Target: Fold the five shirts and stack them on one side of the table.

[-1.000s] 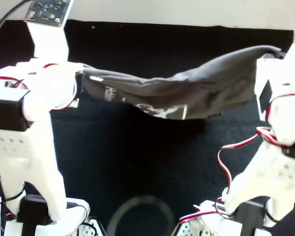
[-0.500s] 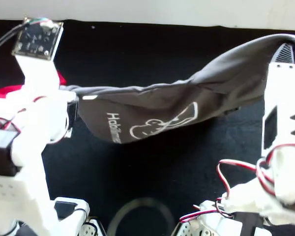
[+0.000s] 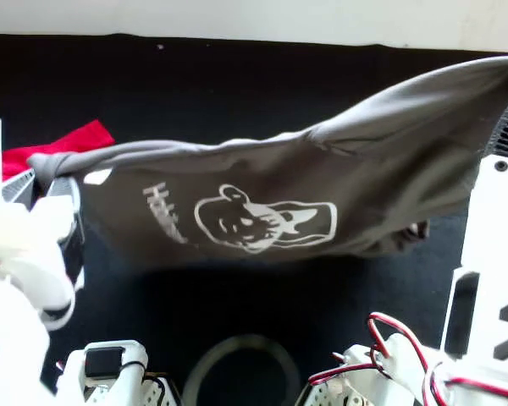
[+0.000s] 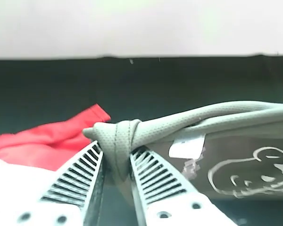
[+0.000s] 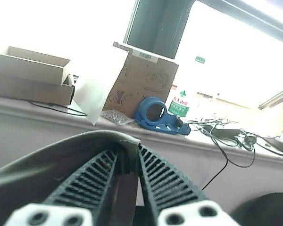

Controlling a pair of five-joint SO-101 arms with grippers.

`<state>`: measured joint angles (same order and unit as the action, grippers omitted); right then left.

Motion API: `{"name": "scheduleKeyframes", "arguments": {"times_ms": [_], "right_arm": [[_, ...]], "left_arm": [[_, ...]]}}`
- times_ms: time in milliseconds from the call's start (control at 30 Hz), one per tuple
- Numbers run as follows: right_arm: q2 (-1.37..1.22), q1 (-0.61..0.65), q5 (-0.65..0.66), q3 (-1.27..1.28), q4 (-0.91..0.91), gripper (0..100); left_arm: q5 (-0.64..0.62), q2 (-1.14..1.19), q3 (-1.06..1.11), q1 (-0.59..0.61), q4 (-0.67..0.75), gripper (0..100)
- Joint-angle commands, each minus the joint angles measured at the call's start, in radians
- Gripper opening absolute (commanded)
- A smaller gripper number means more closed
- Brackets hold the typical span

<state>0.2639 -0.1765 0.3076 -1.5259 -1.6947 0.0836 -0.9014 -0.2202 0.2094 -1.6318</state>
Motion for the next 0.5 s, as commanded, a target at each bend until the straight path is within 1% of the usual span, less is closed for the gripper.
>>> {"name": "scheduleKeyframes", "arguments": {"times_ms": [0,300,467], "right_arm": [[-0.013,-0.018,0.008,-0.015,0.041,0.5],[-0.01,-0.018,0.008,-0.021,0.033,0.5],[0.084,-0.018,0.008,-0.013,0.036,0.5]], "left_arm": [[-0.005,-0.007,-0.001,0.015,0.02,1],[-0.005,-0.008,0.01,0.015,0.02,1],[-0.005,-0.016,0.044,0.015,0.02,1]]}}
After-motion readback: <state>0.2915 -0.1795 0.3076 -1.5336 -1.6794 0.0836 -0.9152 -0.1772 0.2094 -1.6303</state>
